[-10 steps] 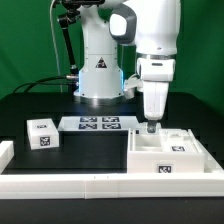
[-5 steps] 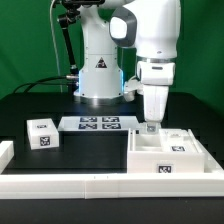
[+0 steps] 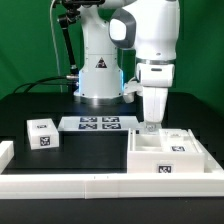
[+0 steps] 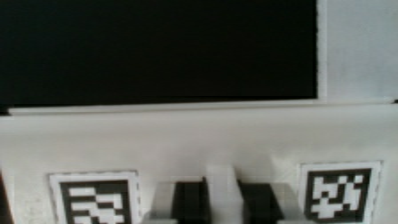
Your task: Assemble cabinet
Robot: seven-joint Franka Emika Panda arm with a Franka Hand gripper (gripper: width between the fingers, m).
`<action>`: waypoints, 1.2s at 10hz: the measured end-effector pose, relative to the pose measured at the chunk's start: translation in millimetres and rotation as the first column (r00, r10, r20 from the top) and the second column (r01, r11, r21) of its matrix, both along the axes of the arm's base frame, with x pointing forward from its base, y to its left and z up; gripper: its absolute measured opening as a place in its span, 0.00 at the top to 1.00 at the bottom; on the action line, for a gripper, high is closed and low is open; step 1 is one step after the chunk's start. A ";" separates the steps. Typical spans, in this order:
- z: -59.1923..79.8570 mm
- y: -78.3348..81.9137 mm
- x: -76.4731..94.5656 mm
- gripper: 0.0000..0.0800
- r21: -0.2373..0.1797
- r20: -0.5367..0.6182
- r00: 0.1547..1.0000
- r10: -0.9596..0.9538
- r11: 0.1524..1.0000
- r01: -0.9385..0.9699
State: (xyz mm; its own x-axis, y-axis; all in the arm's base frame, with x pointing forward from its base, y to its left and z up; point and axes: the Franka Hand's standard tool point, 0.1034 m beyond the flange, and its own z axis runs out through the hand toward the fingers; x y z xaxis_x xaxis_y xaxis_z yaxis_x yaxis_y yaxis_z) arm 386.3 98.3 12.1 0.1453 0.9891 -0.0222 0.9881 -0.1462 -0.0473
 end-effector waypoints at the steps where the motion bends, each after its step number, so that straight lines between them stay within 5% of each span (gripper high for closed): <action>1: 0.0 0.0 0.0 0.91 0.000 0.000 1.000 0.000 1.000 0.000; 4: 1.1 -0.5 0.3 0.91 -0.002 0.000 1.000 0.000 1.000 0.000; 9: 37.1 -13.6 12.9 0.91 -0.064 0.002 1.000 0.004 0.998 -0.004; 12: 46.1 -24.2 32.3 0.91 -0.075 0.009 1.000 0.015 0.997 -0.014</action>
Offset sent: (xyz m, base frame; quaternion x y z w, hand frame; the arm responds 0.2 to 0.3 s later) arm 0.0000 0.0000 0.0000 0.0000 0.0000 0.0000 1.0000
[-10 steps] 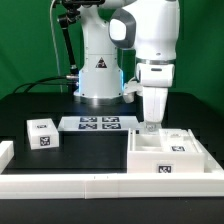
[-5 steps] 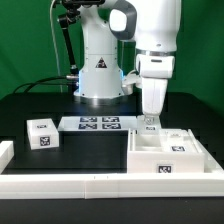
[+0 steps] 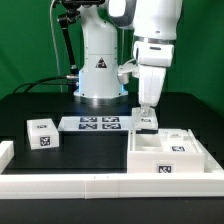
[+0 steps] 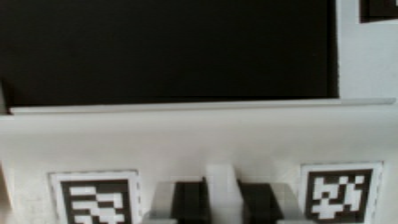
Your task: Assemble cabinet
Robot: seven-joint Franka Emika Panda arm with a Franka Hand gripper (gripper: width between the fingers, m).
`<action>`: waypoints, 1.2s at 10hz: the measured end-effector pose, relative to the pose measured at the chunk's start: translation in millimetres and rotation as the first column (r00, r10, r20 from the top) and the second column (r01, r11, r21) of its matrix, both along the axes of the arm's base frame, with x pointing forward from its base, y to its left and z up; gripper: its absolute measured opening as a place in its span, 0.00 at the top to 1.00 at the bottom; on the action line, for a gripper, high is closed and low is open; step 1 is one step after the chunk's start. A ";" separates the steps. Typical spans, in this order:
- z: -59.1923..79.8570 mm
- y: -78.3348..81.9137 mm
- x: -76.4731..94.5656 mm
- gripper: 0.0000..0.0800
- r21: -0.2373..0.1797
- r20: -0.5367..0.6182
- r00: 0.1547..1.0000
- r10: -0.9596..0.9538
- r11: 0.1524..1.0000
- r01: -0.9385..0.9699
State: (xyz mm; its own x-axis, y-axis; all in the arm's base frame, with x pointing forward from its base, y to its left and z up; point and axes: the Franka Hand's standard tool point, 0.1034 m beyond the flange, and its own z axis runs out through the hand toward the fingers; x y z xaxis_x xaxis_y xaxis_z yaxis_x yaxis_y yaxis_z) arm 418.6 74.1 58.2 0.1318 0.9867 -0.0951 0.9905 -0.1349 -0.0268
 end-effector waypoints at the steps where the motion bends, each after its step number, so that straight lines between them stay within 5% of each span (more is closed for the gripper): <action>1: 1.2 -2.3 5.1 0.91 0.001 0.006 1.000 -0.008 1.000 0.008; 12: -2.0 -6.5 26.0 0.91 -0.007 -0.003 1.000 -0.019 1.000 0.019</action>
Offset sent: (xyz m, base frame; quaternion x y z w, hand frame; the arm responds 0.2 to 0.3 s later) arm 0.0000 0.0000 0.0000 0.0000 0.0000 0.0000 1.0000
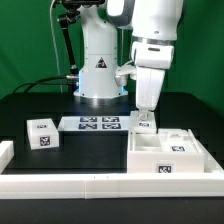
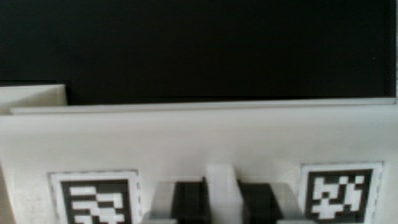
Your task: Assemble cabinet
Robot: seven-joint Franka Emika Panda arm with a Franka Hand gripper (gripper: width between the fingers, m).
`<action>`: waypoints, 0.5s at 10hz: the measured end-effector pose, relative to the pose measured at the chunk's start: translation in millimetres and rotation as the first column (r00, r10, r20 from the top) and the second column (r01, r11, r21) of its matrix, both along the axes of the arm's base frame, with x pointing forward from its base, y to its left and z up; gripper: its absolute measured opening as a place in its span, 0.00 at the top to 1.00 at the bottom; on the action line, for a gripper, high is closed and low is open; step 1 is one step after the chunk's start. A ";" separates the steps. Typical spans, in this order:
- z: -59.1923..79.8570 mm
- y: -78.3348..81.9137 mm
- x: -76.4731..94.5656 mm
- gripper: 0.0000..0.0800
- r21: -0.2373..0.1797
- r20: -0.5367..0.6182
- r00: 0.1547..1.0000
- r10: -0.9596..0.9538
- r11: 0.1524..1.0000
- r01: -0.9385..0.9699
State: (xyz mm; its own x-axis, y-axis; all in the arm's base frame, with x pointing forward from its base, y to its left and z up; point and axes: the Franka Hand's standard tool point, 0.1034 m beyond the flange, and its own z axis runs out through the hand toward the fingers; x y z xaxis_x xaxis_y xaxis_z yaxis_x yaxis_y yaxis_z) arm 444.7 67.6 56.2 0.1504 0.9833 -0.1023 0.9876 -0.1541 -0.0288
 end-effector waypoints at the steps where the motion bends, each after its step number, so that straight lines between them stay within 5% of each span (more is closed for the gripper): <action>1: 0.4 0.4 1.0 0.91 0.000 0.002 1.000 0.000 1.000 0.000; 5: 1.3 2.4 3.3 0.91 0.001 0.008 1.000 -0.006 1.000 0.006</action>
Offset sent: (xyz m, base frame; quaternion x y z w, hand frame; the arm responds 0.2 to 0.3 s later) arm 0.0000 0.0000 0.0000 0.0000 0.0000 0.0000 1.0000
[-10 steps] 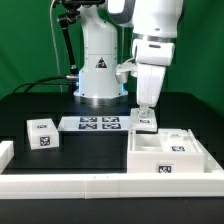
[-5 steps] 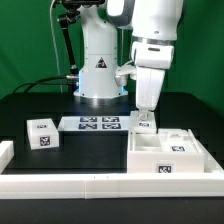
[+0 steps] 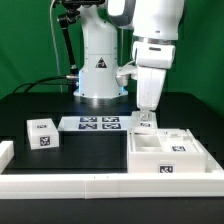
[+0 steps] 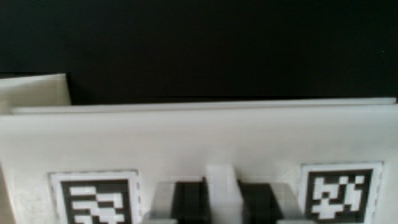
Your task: Assemble cabinet
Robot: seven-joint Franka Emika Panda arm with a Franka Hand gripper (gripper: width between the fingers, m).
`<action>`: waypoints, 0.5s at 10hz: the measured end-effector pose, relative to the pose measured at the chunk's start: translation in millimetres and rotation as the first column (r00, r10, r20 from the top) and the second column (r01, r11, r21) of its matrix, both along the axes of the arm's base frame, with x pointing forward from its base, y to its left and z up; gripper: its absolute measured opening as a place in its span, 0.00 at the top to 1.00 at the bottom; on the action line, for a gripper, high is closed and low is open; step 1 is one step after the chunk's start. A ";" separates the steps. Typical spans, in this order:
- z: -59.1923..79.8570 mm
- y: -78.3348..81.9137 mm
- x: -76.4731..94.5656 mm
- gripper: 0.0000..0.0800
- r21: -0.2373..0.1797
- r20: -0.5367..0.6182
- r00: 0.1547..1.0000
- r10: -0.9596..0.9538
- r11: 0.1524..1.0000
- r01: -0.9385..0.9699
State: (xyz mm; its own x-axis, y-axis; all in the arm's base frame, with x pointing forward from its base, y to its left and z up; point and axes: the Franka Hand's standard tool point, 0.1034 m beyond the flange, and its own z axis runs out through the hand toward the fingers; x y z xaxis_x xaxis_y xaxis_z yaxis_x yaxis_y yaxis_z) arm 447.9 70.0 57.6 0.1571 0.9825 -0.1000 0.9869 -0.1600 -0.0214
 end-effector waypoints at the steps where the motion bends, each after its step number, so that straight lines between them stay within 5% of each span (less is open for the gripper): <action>1: 0.2 -0.1 0.0 0.91 0.000 0.000 1.000 0.000 1.000 0.000; 5: 3.8 -4.0 4.8 0.91 -0.001 0.007 1.000 0.004 1.000 -0.004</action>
Offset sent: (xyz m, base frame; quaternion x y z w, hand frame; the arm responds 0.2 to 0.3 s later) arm 0.0084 -0.0055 0.0077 0.0039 -0.0033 -0.0097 0.9999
